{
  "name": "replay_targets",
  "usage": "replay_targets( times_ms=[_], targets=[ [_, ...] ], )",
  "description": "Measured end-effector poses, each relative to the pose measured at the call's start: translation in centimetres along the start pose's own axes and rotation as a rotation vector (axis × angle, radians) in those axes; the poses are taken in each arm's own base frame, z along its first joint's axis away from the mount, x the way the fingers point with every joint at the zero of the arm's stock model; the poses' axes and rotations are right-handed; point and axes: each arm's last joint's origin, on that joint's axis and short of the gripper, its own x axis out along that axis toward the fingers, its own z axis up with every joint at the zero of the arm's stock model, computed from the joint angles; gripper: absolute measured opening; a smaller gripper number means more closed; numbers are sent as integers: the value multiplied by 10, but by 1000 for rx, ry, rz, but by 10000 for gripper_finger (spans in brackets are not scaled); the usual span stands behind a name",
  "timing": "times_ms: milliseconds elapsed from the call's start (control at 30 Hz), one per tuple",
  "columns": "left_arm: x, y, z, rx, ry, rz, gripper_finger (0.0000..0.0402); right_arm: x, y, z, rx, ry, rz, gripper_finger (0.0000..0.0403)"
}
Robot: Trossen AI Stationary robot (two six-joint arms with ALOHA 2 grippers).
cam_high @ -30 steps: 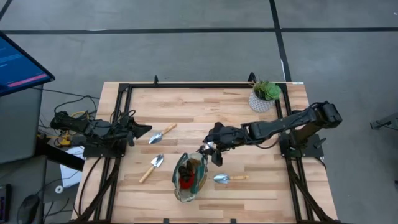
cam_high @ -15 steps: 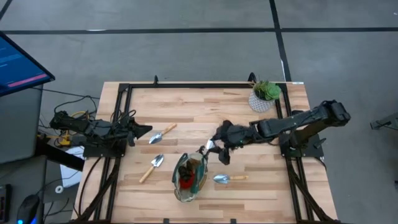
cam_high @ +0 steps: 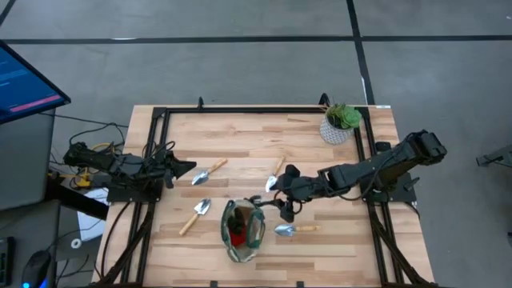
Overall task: Pick & Place Garden tools in Gardening bag
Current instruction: Put the green shear scissors into the gardening bag
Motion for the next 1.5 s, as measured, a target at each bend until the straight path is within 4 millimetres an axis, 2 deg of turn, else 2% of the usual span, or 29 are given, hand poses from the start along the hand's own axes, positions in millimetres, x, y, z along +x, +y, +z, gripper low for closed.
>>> replay_targets(
  times_ms=[133, 300, 400, 533, 600, 700, 767, 900, 1100, 1300, 1500],
  targets=[
    [0, 0, 0, 2, 2, 2, 2, -2, -3, 12, 17, -81, 17, 240],
    [0, 0, 0, 1, 1, 2, 2, -8, -2, 37, 8, -144, 42, 240],
    [0, 0, 0, -1, -1, 0, 2, -13, 0, 46, -12, -131, 68, 240],
    [0, -1, 0, -3, -4, -3, 2, -40, 5, 41, -30, -33, 60, 240],
    [0, -1, 1, -6, -6, -5, 2, -51, 5, 25, -46, 67, 2, 240],
    [1, -1, 0, -5, -5, -5, 2, -56, 7, 11, -52, 51, -70, 240],
    [1, -1, 0, -6, -7, -5, 2, -50, 6, 4, -58, 50, -89, 240],
    [1, -1, 1, -6, -7, -6, 2, -18, 5, -5, -65, 69, -82, 236],
    [1, -2, 1, -7, -7, -6, 2, 18, 0, 0, -85, 14, -25, 216],
    [1, -2, 1, -10, -11, -10, 2, 34, -12, 10, -70, -34, 55, 193],
    [1, -2, 1, -13, -14, -13, 2, 49, -12, 19, -61, -46, 108, 174]
  ],
)
